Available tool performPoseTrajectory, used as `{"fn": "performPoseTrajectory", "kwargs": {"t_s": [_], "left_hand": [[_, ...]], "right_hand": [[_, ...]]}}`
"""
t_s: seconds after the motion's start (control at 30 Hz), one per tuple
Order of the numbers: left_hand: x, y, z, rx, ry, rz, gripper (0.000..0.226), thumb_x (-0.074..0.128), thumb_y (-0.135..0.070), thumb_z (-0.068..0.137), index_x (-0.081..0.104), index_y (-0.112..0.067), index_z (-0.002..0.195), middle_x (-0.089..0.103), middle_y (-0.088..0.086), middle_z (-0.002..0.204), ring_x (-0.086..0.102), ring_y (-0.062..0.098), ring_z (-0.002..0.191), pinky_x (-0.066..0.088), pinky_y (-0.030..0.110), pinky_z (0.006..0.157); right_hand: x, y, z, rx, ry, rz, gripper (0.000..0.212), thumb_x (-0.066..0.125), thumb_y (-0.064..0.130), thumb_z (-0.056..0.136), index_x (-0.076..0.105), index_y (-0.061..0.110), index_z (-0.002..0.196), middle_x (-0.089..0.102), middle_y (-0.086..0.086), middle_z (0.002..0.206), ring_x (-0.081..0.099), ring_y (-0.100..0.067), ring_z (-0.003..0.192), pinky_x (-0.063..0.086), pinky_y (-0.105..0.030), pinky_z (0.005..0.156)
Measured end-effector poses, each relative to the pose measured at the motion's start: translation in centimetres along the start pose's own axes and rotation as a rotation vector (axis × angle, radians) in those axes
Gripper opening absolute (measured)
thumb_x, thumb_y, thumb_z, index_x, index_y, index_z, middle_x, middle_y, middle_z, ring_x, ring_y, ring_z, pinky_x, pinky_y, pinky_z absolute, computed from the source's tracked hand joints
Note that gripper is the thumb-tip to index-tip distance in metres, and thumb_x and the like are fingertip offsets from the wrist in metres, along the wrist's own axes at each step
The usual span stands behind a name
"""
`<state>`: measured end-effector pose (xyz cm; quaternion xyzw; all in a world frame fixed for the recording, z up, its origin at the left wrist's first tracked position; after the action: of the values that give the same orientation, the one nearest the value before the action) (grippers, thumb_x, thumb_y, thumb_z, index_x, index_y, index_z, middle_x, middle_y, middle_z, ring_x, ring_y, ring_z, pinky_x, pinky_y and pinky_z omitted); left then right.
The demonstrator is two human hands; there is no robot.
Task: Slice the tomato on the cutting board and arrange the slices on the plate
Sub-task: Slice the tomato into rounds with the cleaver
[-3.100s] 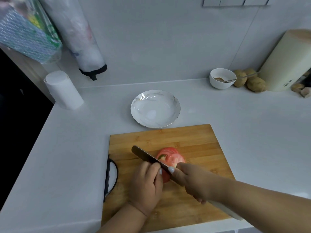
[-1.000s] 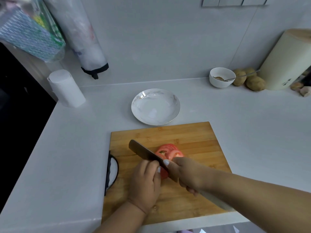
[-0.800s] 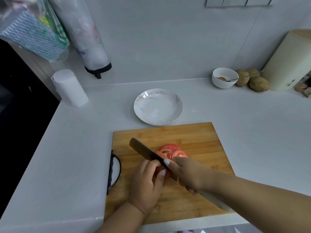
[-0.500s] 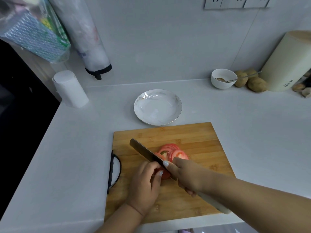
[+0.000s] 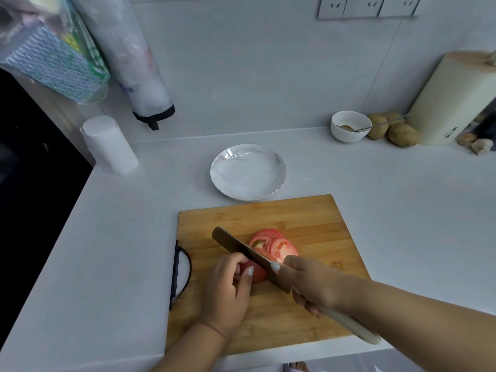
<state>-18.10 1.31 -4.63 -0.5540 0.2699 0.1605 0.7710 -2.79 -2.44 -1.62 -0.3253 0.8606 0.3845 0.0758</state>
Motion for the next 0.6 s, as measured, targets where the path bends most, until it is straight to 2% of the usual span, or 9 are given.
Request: {"fn": "performPoseTrajectory", "kwargs": {"t_s": [0.13,0.23,0.33,0.47,0.6], "left_hand": [[0.1,-0.2,0.0,0.032,0.016,0.015,0.024,0.061,-0.018,0.088,0.051,-0.036,0.099,0.048,-0.027,0.09,0.05,-0.004,0.091,0.041,0.005,0.067],[0.1,-0.4,0.1,0.077,0.018,0.024,0.01,0.05,-0.032,0.091,0.052,-0.037,0.099,0.048,-0.028,0.091,0.05,-0.004,0.09,0.04,0.005,0.072],[0.4,-0.2,0.0,0.055,0.032,0.008,0.019,0.039,-0.039,0.093,0.056,-0.035,0.1,0.055,-0.02,0.092,0.053,0.0,0.091,0.044,0.01,0.074],[0.7,-0.3,-0.1,0.036,0.011,0.015,0.018,0.043,-0.035,0.096,0.059,-0.029,0.1,0.056,-0.012,0.091,0.054,0.002,0.088,0.046,0.017,0.072],[0.8,-0.2,-0.2,0.024,0.007,0.05,0.017,0.043,-0.032,0.095,0.059,-0.028,0.1,0.055,-0.011,0.091,0.054,0.004,0.086,0.044,0.015,0.07]], "right_hand": [[-0.6,0.1,-0.9,-0.01,-0.045,0.065,0.039,0.035,0.058,0.095,0.048,0.022,0.088,0.055,-0.004,0.065,0.045,-0.01,0.039,0.043,-0.026,0.048],[-1.0,0.7,-1.8,-0.049,-0.067,0.063,0.042,0.033,0.06,0.094,0.049,0.021,0.09,0.052,-0.003,0.061,0.044,-0.009,0.036,0.042,-0.024,0.044],[-1.4,1.0,-2.7,-0.062,-0.065,0.053,0.046,0.033,0.06,0.093,0.05,0.018,0.098,0.051,-0.001,0.057,0.043,-0.008,0.035,0.043,-0.023,0.044],[-1.5,0.9,-3.4,-0.036,-0.048,0.07,0.045,0.034,0.061,0.093,0.05,0.02,0.105,0.05,-0.002,0.059,0.043,-0.008,0.036,0.044,-0.025,0.047],[-1.7,0.8,-4.1,-0.027,-0.048,0.066,0.043,0.034,0.062,0.092,0.05,0.021,0.093,0.05,-0.001,0.057,0.043,-0.009,0.034,0.044,-0.025,0.047]]}}
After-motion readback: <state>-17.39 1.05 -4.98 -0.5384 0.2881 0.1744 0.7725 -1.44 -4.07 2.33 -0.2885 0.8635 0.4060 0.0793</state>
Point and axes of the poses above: each hand's wrist, its own z-axis towards the middle knuckle, its own x-axis out of the palm, y = z × x, the point moved 7 cm from there along z, towards the middle knuckle
